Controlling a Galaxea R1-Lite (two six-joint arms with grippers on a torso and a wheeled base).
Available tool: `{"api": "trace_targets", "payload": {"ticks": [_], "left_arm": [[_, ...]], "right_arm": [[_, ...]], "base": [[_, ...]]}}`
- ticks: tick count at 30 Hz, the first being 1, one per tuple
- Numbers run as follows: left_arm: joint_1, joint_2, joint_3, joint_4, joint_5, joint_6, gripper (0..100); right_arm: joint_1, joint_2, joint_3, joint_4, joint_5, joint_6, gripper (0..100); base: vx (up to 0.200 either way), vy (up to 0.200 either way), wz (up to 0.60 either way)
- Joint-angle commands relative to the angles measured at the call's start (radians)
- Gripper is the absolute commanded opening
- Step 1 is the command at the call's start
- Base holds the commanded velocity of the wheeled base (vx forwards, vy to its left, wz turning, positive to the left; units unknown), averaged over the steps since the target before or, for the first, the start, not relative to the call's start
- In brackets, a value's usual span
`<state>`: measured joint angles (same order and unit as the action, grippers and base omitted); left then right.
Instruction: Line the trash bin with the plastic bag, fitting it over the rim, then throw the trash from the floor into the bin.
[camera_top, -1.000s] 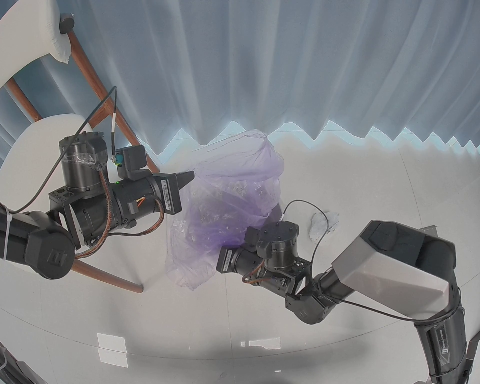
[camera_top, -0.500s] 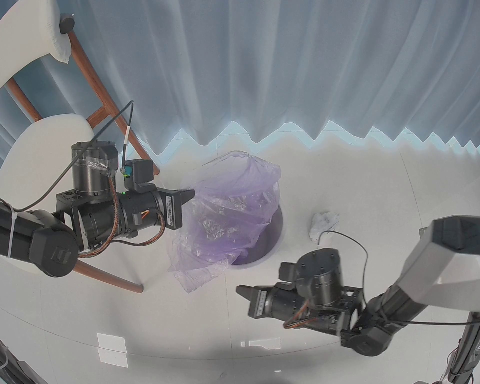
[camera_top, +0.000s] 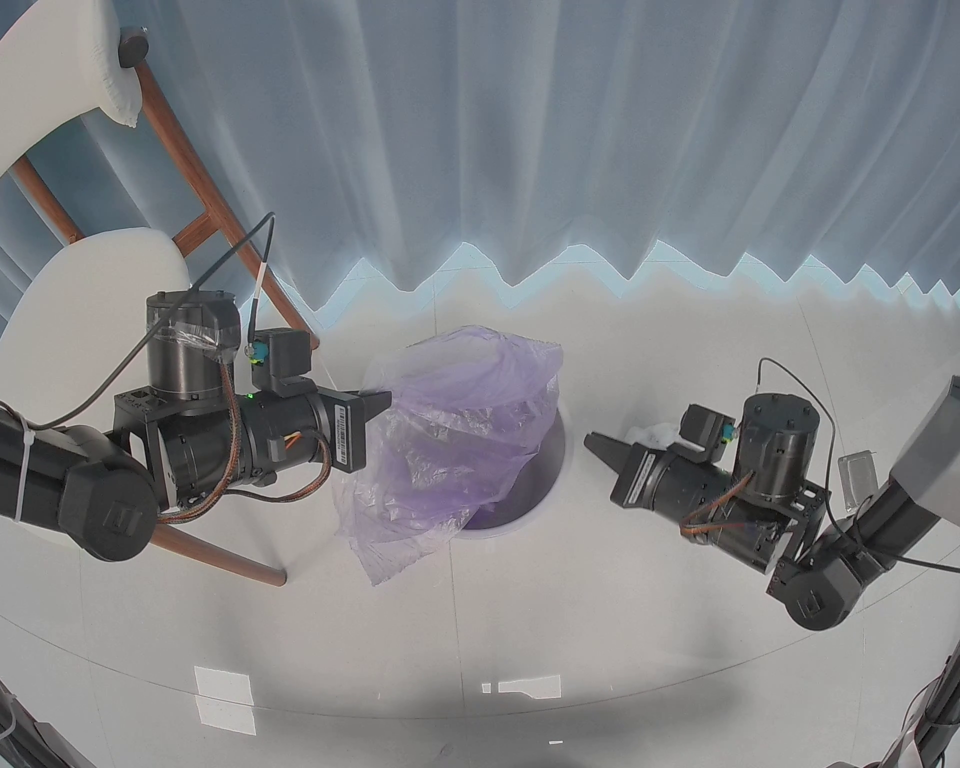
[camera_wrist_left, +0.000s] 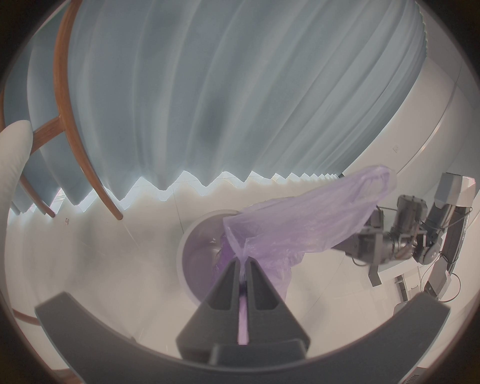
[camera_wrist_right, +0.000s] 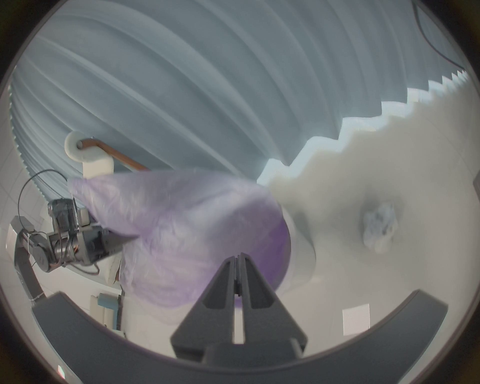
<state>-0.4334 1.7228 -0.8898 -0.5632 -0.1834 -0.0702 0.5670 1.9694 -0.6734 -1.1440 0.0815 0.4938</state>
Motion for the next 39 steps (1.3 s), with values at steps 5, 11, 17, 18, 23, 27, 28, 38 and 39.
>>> {"api": "trace_targets", "payload": {"ticks": [5, 11, 17, 18, 23, 27, 28, 38, 39], "left_arm": [[-0.007, -0.048, 0.058, -0.006, -0.002, 0.029, 0], [-0.007, -0.058, 0.060, -0.006, -0.004, 0.030, 0], [-0.024, -0.066, 0.058, -0.007, -0.010, 0.030, 0], [-0.025, -0.068, 0.058, -0.007, -0.010, 0.030, 0], [-0.025, -0.068, 0.060, -0.007, -0.008, 0.030, 0], [-0.025, -0.069, 0.061, -0.007, -0.004, 0.030, 0], [-0.025, -0.069, 0.061, -0.007, -0.004, 0.030, 0], [-0.025, -0.049, 0.058, -0.006, -0.001, 0.027, 0], [-0.025, -0.046, 0.057, -0.006, -0.001, 0.027, 0]], "right_arm": [[-0.087, 0.206, -0.256, -0.075, 0.037, -0.192, 0], [-0.095, 0.333, -0.422, -0.095, 0.116, -0.291, 0], [-0.076, 0.391, -0.517, -0.089, 0.210, -0.363, 0], [-0.065, 0.395, -0.522, -0.089, 0.215, -0.368, 0], [-0.013, 0.396, -0.511, -0.088, 0.215, -0.368, 0], [0.028, 0.405, -0.495, -0.086, 0.215, -0.368, 0], [0.037, 0.411, -0.488, -0.088, 0.215, -0.368, 0], [0.065, 0.464, -0.436, -0.117, 0.207, -0.370, 0], [0.060, 0.465, -0.437, -0.120, 0.205, -0.370, 0]], "base": [[0.000, 0.000, 0.00], [0.000, 0.000, 0.00], [0.000, 0.000, 0.00], [0.000, 0.000, 0.00], [0.000, 0.000, 0.00], [0.000, 0.000, 0.00], [0.000, 0.000, 0.00], [0.000, 0.000, 0.00], [0.000, 0.000, 0.00]]}}
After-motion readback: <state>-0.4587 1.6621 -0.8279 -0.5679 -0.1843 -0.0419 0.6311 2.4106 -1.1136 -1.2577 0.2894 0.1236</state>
